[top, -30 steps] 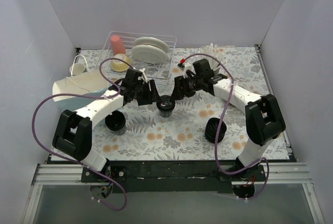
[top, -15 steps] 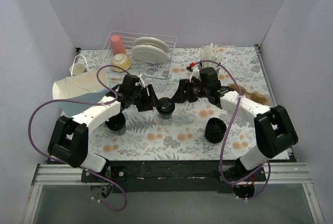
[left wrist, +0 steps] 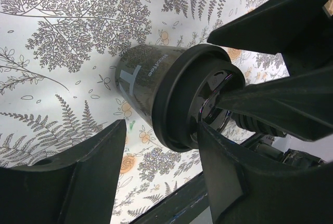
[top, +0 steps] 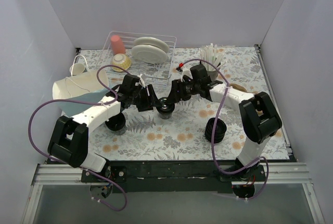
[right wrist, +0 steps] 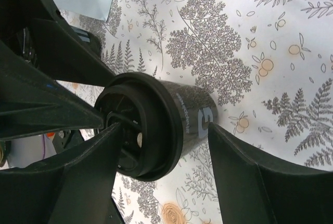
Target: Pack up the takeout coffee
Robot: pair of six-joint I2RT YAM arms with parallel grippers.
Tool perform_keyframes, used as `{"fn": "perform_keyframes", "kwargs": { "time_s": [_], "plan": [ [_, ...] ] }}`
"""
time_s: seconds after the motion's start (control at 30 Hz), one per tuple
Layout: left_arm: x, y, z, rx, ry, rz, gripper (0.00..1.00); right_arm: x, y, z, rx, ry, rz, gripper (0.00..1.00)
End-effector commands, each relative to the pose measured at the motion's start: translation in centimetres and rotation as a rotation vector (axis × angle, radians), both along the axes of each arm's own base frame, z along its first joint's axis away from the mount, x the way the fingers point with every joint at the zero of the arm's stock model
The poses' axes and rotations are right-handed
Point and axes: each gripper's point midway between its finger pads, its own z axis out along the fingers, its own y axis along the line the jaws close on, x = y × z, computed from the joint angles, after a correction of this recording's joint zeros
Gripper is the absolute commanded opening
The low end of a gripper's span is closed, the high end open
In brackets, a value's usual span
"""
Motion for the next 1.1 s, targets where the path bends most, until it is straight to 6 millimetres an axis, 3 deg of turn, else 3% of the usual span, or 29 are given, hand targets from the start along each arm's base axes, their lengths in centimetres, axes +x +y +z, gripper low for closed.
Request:
{"fn": "perform_keyframes", "kwargs": {
  "time_s": [0.0, 0.3, 0.6, 0.8, 1.07],
  "plan": [
    [-0.2, 0.6, -0.8, 0.04, 0.006, -0.002, 0.56, 0.2, 1.0, 0.4, 0.027, -0.009, 0.075, 0.72],
    [0.5, 0.7, -0.4, 0.067, -0.008, -0.002, 0.56, -0.8, 0.9, -2.2, 0.027, 0.034, 0.102, 0.6],
    [2.4, 1.2, 3.9, 0.084, -0.113, -0.012, 0.56, -1.1, 0.4, -2.8, 0.009, 0.031, 0.097, 0.57],
    [1.9, 1.5, 2.8, 0.069, -0.081, -0.009, 0.47, -1.1, 0.2, -2.8, -0.002, 0.025, 0.087, 0.56],
    [1.5, 1.7, 1.0, 0.06, -0.054, -0.005, 0.42, -1.0, 0.1, -2.7, -0.009, 0.016, 0.078, 0.56]
  ]
}}
